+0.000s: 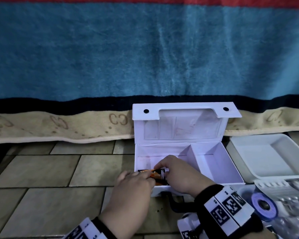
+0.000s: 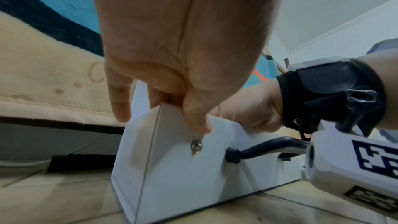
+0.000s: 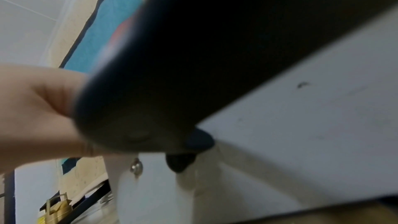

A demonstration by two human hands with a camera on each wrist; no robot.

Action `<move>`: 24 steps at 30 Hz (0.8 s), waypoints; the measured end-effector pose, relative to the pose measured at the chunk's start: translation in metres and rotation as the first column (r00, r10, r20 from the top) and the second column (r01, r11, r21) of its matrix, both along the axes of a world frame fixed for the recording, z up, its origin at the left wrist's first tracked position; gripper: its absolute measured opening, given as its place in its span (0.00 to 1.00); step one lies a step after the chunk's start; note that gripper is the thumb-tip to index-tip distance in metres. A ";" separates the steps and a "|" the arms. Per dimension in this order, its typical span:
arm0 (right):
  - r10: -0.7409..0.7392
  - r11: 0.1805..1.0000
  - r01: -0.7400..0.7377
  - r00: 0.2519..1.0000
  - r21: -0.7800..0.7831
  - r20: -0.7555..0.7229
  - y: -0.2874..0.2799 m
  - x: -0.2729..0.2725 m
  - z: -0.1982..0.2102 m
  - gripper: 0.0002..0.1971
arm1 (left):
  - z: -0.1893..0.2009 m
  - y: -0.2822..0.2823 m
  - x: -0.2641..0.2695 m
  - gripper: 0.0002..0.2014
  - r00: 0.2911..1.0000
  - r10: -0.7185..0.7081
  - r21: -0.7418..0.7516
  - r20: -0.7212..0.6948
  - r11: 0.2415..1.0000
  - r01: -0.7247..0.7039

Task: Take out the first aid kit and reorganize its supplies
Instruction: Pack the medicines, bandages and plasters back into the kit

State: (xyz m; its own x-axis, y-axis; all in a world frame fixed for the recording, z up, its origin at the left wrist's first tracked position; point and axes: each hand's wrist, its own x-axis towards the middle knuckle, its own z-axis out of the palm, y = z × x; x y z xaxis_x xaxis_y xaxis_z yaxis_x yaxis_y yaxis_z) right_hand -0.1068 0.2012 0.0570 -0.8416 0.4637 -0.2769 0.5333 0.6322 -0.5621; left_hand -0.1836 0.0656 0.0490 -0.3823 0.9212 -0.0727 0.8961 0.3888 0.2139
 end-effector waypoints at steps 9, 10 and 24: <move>-0.055 0.998 0.053 0.991 -0.020 -0.125 -0.003 0.004 -0.001 0.23 | -0.001 -0.001 -0.004 0.13 0.998 -0.034 -0.041 -0.061 0.999 0.032; -0.088 0.996 0.089 0.974 -0.002 -0.209 -0.005 0.007 0.002 0.24 | 0.001 0.000 -0.004 0.13 0.998 -0.031 -0.030 -0.061 0.999 0.029; -0.530 0.809 0.587 0.718 -0.017 -0.451 -0.026 0.154 0.045 0.19 | 0.037 0.019 0.039 0.10 0.968 -0.249 0.093 -0.025 0.964 0.251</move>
State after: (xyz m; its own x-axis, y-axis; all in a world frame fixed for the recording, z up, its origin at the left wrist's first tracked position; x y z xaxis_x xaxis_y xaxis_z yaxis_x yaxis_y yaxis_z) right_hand 0.0467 0.1748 0.1024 -0.4357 0.8915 0.1242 0.5437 0.3706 -0.7530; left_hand -0.1446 0.0844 0.0864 -0.1393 0.9900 0.0232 0.9652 0.1305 0.2265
